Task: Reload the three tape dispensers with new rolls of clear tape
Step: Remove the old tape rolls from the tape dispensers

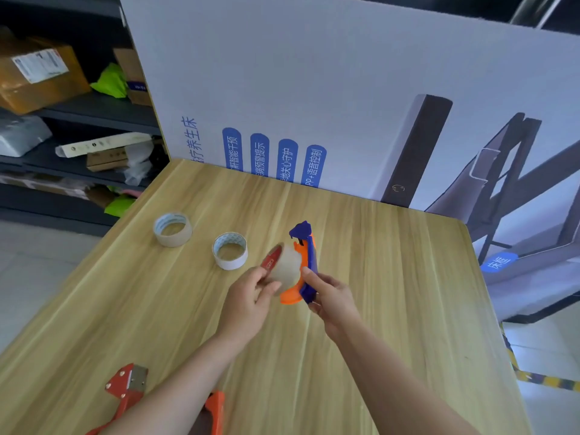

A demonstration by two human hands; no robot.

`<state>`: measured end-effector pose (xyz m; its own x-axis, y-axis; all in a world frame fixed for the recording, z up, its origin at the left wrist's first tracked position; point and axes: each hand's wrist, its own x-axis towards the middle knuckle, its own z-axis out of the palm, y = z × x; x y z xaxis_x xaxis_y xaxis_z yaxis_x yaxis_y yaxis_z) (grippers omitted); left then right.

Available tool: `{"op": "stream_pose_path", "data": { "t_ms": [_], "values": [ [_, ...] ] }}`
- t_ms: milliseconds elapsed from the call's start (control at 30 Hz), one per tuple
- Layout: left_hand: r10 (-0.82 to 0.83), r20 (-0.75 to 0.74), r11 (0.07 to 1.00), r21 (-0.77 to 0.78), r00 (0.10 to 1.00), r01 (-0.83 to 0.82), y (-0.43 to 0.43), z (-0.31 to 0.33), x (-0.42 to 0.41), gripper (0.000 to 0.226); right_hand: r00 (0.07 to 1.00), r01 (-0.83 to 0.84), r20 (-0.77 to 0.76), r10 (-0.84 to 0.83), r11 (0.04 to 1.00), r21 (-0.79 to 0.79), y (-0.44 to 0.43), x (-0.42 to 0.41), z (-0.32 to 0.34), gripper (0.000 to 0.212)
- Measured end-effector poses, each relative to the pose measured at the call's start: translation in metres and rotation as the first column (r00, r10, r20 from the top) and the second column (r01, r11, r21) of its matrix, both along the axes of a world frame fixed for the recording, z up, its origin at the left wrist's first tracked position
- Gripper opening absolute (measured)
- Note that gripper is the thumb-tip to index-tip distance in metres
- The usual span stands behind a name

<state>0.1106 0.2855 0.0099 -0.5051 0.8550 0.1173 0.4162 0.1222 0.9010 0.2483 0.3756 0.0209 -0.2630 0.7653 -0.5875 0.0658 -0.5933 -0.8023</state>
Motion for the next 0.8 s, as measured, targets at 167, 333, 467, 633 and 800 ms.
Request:
{"op": "stream_pose_path", "data": {
  "t_ms": [167, 333, 467, 633, 800],
  "values": [
    [0.136, -0.089, 0.985, -0.094, 0.987, -0.144, 0.03, -0.02, -0.024, 0.014, 0.991, 0.02, 0.129, -0.033, 0.995, 0.103, 0.012, -0.016, -0.017, 0.04],
    [-0.071, -0.286, 0.968, -0.253, 0.956, -0.004, 0.068, -0.048, -0.044, 0.007, 0.982, 0.039, 0.182, -0.055, 0.995, 0.093, 0.021, -0.019, -0.034, 0.038],
    [-0.229, -0.36, 0.929, -0.358, 0.904, 0.093, 0.094, -0.067, -0.041, 0.009, 0.974, 0.072, 0.212, -0.086, 0.995, 0.074, 0.023, -0.013, -0.047, 0.027],
    [-0.448, -0.433, 0.856, -0.461, 0.782, 0.235, 0.11, -0.087, -0.036, 0.022, 0.965, 0.084, 0.246, -0.093, 0.995, 0.048, 0.021, -0.002, -0.056, 0.026],
    [-0.285, -0.533, 0.957, -0.2, 0.796, 0.209, 0.095, -0.078, -0.024, 0.018, 0.965, 0.104, 0.235, -0.112, 0.993, 0.047, 0.016, 0.006, -0.052, 0.024]
  ]
}}
